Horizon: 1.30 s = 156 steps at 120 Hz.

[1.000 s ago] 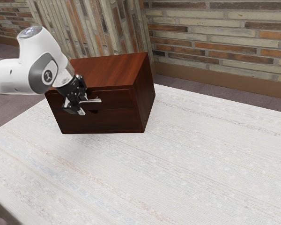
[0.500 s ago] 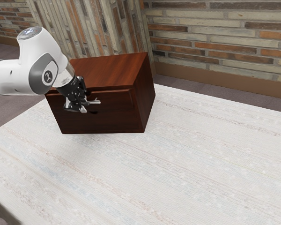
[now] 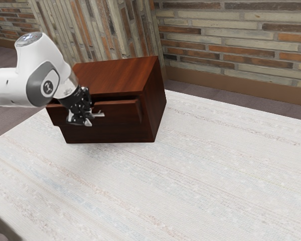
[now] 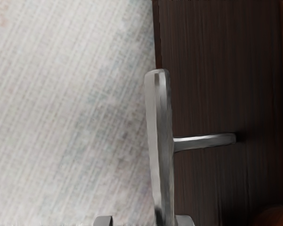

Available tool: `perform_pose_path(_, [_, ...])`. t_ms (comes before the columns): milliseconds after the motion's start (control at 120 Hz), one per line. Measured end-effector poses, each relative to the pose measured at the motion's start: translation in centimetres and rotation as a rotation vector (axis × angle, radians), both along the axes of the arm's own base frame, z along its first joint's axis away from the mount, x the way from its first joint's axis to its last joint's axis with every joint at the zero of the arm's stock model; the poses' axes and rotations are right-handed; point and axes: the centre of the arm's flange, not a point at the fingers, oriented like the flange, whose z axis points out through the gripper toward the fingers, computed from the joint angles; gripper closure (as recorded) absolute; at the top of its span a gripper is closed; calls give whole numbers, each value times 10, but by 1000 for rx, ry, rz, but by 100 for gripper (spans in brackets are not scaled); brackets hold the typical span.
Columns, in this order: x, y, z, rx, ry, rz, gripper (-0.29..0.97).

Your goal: Pull the drawer handle with one arm to open the drawer

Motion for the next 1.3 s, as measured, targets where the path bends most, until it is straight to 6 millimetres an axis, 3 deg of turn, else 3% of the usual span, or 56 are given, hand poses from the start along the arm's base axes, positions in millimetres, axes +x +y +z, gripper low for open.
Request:
perform_pose_path(533, [-39,-10,9,-1,1,5,57])
perform_pose_path(1300, [-80,-30,10,-1,10,-6,57])
